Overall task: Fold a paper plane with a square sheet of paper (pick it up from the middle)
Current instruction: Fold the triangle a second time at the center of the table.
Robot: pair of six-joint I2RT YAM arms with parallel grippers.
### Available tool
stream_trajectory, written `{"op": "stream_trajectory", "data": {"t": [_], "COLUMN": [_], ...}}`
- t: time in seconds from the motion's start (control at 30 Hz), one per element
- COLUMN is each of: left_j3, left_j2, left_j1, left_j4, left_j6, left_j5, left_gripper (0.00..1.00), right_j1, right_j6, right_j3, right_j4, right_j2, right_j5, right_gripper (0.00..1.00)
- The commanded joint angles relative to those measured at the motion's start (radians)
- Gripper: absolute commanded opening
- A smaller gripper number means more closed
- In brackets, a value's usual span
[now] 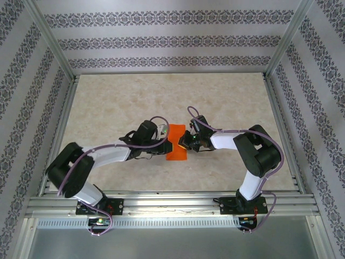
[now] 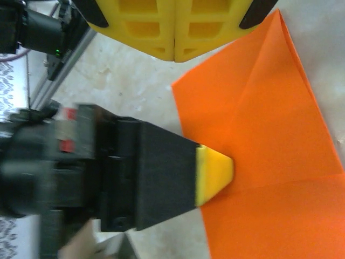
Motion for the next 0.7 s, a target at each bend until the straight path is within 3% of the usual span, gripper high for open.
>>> {"op": "stream_trajectory", "data": {"t": [0.0, 0.3, 0.43, 0.67], "left_j3": [0.023, -0.003, -0.023, -0.114], "left_j2": [0.06, 0.157, 0.178, 0.171], "left_j1": [0.007, 0.01, 0.01, 0.01], "left_j4": [0.014, 0.125, 0.019, 0.061], "left_j6": [0.017, 0.043, 0.097, 0.069], "left_j5": [-0.014, -0.005, -0.041, -0.052], "left_gripper": [0.0, 0.0, 0.0, 0.0], "right_j1": [-0.002, 0.004, 0.004, 0.025], "right_j6": [-0.003, -0.015, -0.02, -0.122], "right_j3": [0.0, 0.011, 0.015, 0.075], "right_j4": [-0.07, -0.076, -0.078, -0.12], "right_j2": [0.011, 0.014, 0.003, -0.061], "right_j5": [0.045, 0.037, 0.036, 0.046], "right_gripper": [0.0, 0.0, 0.0, 0.0]}}
